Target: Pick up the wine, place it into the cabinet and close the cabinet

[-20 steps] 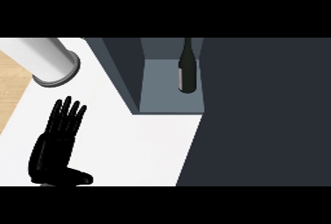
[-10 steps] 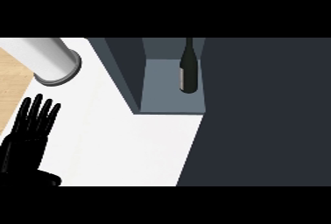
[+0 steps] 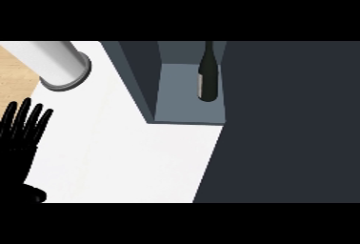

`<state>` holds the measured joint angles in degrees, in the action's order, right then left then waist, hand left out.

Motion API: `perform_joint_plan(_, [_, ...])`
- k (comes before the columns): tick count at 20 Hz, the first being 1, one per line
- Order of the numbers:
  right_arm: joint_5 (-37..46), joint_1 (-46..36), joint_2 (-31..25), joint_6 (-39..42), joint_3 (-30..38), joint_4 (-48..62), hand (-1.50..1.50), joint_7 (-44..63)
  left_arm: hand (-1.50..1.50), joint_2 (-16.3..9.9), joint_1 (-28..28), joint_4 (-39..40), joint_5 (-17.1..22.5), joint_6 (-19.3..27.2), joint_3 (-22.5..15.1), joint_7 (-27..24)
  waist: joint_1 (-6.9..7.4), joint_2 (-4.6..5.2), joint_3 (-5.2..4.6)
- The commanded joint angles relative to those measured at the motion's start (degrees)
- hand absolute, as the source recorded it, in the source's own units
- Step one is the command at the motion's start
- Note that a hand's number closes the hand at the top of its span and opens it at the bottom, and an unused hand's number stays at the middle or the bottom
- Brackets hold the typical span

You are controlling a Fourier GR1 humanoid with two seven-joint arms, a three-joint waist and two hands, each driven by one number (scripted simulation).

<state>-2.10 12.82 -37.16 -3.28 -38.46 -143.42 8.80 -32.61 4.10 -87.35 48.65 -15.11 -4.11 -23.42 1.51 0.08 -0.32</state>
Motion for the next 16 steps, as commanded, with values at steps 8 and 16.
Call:
perform_joint_plan(8, [-4.4, -17.6, 16.8, -3.1, -5.8, 2.5, 1.50, 13.3, -1.50, -0.7, -2.7, 0.5, 0.5, -1.3, 0.9, 1.4, 2.59, 0.52, -0.22])
perform_joint_plan(16, [0.0, -44.1, 36.5, -9.0, -3.0, 21.4, 1.50, 27.7, -1.50, -1.9, 0.1, 1.3, 1.4, -3.6, 3.2, 1.3, 1.46, -0.10, -0.01])
